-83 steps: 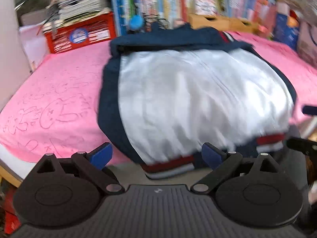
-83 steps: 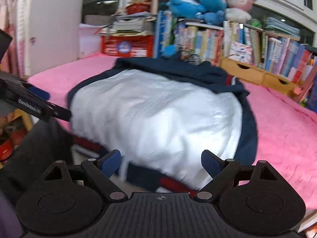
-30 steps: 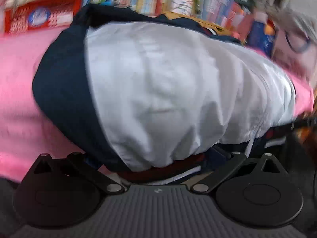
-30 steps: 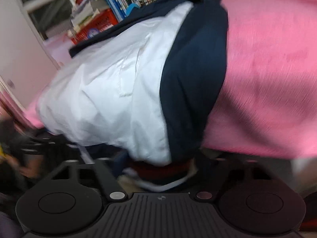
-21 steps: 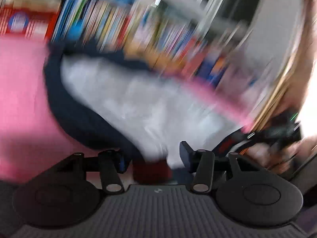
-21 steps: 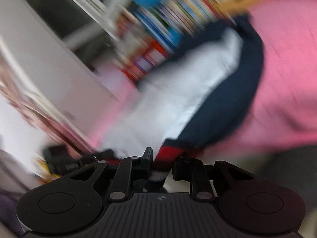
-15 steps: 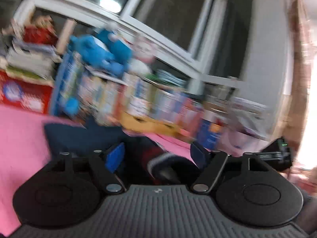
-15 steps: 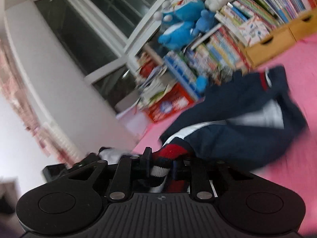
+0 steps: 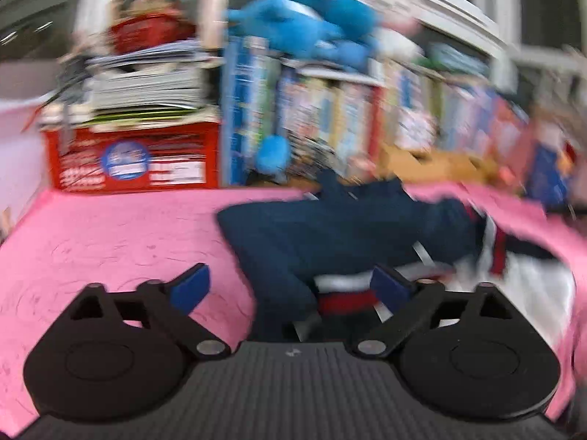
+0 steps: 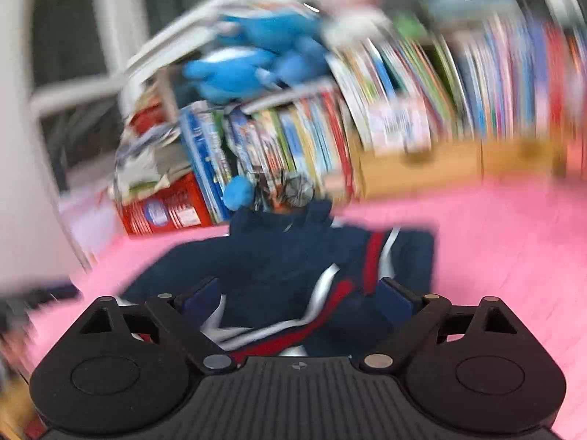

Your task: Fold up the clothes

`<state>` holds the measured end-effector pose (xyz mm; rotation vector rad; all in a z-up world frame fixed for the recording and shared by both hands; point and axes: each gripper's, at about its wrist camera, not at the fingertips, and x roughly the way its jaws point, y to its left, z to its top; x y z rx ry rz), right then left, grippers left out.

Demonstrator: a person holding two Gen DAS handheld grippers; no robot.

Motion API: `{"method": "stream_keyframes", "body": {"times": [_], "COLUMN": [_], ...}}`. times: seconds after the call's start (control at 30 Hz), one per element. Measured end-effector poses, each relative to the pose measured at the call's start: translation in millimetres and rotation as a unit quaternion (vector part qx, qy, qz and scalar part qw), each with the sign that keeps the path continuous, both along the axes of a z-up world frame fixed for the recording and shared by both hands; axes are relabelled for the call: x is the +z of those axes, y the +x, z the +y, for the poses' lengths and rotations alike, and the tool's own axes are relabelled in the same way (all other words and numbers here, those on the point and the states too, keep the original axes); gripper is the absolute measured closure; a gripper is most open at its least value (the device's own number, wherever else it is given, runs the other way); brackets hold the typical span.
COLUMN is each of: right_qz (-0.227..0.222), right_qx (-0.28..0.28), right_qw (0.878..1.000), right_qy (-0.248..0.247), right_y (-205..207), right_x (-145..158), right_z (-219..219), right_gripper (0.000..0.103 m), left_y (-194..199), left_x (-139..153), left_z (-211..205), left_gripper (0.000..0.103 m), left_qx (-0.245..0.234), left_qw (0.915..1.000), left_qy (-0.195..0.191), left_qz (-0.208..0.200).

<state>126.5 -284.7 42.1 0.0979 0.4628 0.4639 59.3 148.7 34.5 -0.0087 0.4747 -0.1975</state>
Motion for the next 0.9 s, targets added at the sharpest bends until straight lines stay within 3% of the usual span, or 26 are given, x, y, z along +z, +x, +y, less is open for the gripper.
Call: {"method": "stream_keyframes", "body": {"times": [0.1,0.17,0.27,0.37,0.4,0.47,0.53,0.57,0.6,0.63,0.67,0.7,0.73,0.77,0.8,0.83,0.87,0.9], "right_qz": [-0.042,-0.042,-0.007,0.028,0.039,0.043,0.023,0.014,0.006,-0.008,-0.015,-0.017,-0.018,-0.017,-0.001,0.015,0.039,0.053], "right_qx": [0.008,0.036,0.079,0.071,0.063,0.047,0.035,0.038,0.041,0.05,0.062,0.072,0.082,0.073,0.072,0.072,0.068,0.055], "right_qw": [0.992,0.982,0.975,0.98,0.984,0.987,0.988,0.989,0.991,0.991,0.991,0.989,0.988,0.987,0.987,0.987,0.987,0.986], "right_qy": [-0.12,-0.179,-0.209,-0.185,-0.164,-0.149,-0.148,-0.139,-0.13,-0.123,-0.12,-0.125,-0.131,-0.142,-0.144,-0.146,-0.142,-0.15], "right_y": [-1,9,30,41,39,29,11,2,-6,-18,-22,-23,-24,-20,-11,-2,6,7], "right_x": [2,-7,-34,-56,-57,-56,-45,-39,-32,-25,-19,-17,-14,-16,-22,-28,-34,-38], "right_z": [16,35,61,66,63,58,53,51,48,47,47,49,50,52,54,56,58,59], "right_gripper": [0.01,0.01,0.01,0.012,0.028,0.079,0.087,0.09,0.09,0.09,0.089,0.088,0.078,0.056,0.045,0.046,0.076,0.097], "left_y": [7,16,35,47,46,29,11,4,-2,-9,-8,-4,5,13,21,28,25,23], "left_x": [-7,-14,-29,-43,-46,-43,-38,-33,-29,-25,-26,-28,-32,-36,-40,-44,-43,-41], "left_z": [-14,-25,-34,-37,-36,-40,-46,-48,-50,-52,-54,-58,-64,-70,-71,-72,-70,-68], "left_gripper": [0.001,0.0,0.0,0.0,0.0,0.027,0.043,0.044,0.044,0.032,0.003,0.0,0.0,0.001,0.006,0.032,0.056,0.066], "left_qx": [-0.045,-0.052,-0.046,-0.04,-0.041,-0.039,-0.037,-0.049,-0.061,-0.073,-0.089,-0.096,-0.089,-0.082,-0.07,-0.057,-0.043,-0.029], "left_qw": [0.9986,0.9981,0.9965,0.9913,0.9903,0.9939,0.9964,0.997,0.9971,0.9967,0.9955,0.9947,0.9947,0.9942,0.9938,0.9931,0.9942,0.995], "left_qy": [0.023,0.021,0.0,-0.025,-0.031,-0.02,-0.02,-0.022,-0.025,-0.027,-0.029,-0.029,-0.024,-0.02,-0.023,-0.026,-0.026,-0.026], "left_qz": [0.015,0.026,0.069,0.123,0.129,0.101,0.074,0.056,0.037,0.02,0.015,0.023,0.045,0.067,0.084,0.099,0.096,0.091]}}
